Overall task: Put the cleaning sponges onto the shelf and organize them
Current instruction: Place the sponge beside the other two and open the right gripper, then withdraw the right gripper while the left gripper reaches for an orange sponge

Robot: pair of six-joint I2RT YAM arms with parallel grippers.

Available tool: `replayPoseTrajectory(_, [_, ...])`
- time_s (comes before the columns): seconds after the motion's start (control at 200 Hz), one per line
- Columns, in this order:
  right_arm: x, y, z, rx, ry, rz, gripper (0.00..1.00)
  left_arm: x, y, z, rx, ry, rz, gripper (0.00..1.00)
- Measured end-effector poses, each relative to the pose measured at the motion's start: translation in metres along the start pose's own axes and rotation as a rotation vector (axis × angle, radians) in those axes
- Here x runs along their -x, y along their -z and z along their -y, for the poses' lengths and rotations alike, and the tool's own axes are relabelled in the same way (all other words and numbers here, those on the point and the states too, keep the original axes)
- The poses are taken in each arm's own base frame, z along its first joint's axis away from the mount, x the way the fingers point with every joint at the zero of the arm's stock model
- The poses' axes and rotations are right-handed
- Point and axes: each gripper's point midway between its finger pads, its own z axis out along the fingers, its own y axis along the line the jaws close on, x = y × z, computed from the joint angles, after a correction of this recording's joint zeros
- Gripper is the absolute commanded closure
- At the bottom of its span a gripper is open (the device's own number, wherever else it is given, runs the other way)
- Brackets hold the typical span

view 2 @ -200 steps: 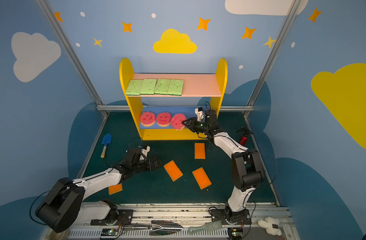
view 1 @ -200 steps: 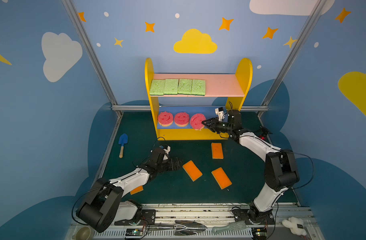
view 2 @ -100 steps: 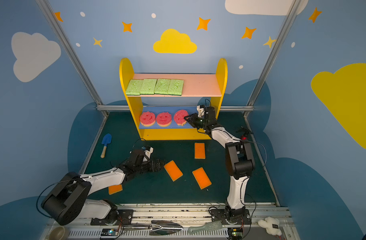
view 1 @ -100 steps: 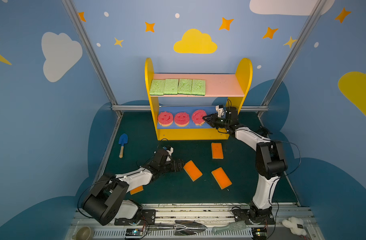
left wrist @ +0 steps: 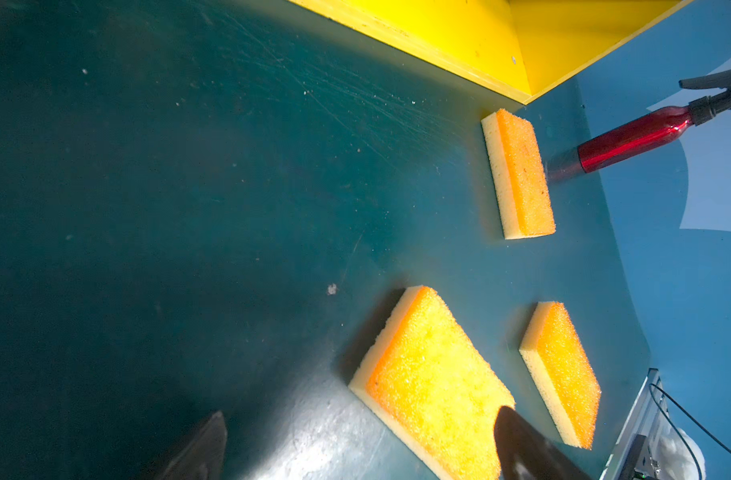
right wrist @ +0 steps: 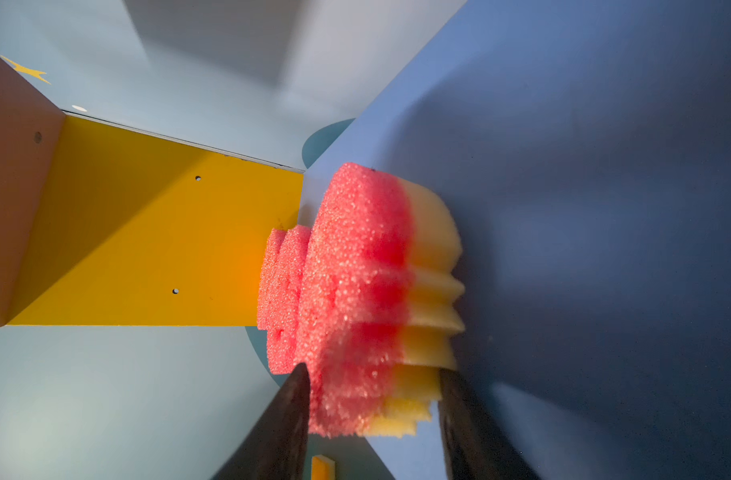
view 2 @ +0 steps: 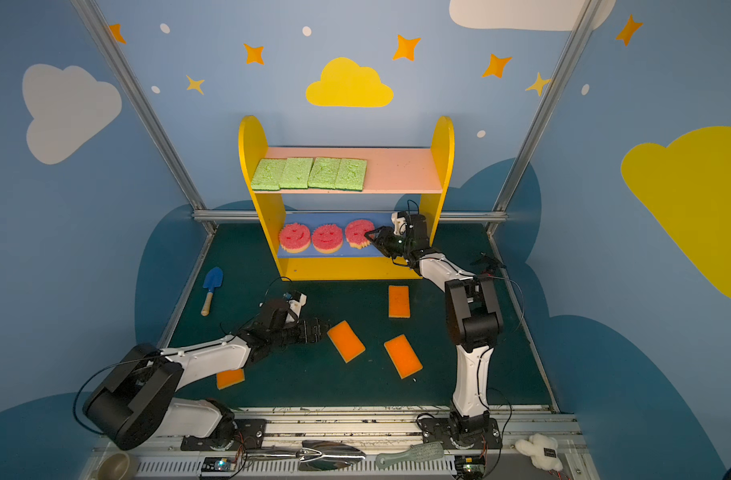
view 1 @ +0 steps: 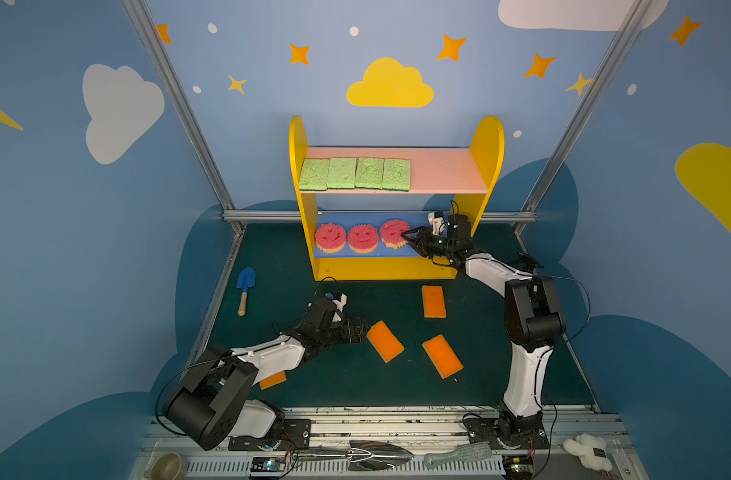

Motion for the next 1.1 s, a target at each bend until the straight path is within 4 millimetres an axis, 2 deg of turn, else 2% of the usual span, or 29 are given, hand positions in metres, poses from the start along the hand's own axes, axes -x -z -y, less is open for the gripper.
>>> replayPoseTrajectory(0.25, [-0.003,0.011,-0.002,-0.049,0.047,0.011,0.41,-0.004,-0.001,0.002,0.001,-0.009,-0.011,0.00])
replayPoseTrajectory(0.541, [0.002,0.035,-0.026,-0.104,0.149,0.049,0.39,-0.015,-0.001,0.009,0.036,-0.045,-0.045,0.02])
replayPoseTrajectory(0.611, [0.003,0.043,-0.033,-0.109,0.168,0.059,0.39,-0.017,-0.001,0.013,0.040,-0.057,-0.054,0.05])
replayPoseTrajectory(0.691, [0.000,0.053,-0.039,-0.115,0.182,0.069,0.39,-0.019,-0.001,0.017,0.039,-0.065,-0.067,0.14])
replayPoseTrajectory(0.861, [-0.021,0.075,-0.041,-0.139,0.187,0.063,0.39,-0.025,-0.005,0.025,0.031,-0.069,-0.091,0.30])
replayPoseTrajectory(1.101, [-0.068,0.114,-0.024,-0.203,0.167,0.026,0.38,-0.035,-0.024,0.029,0.042,-0.056,-0.151,0.44])
